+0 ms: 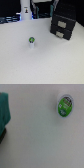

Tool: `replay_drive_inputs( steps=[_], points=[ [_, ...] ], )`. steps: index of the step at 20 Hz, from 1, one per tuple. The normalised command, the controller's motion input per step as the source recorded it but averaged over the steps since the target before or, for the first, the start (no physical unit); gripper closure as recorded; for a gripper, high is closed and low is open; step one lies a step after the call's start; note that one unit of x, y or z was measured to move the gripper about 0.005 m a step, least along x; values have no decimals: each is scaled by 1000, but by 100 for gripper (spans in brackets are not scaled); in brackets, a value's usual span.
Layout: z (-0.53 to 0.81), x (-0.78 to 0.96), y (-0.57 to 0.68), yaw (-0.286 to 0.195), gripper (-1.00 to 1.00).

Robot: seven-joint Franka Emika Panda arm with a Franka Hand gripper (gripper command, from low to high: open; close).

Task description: Open the kcup holder, insert the kcup into the holder, and close the kcup holder

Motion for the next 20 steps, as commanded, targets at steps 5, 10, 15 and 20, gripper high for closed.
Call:
replay_drive_inputs(
  steps=[5, 10, 15, 20],
  points=[
    [200, -164, 677, -161, -100],
    [114, -181, 707, -176, -100],
    [4, -186, 733, -176, -100],
    [-20, -189, 732, -179, -100]
  ],
)
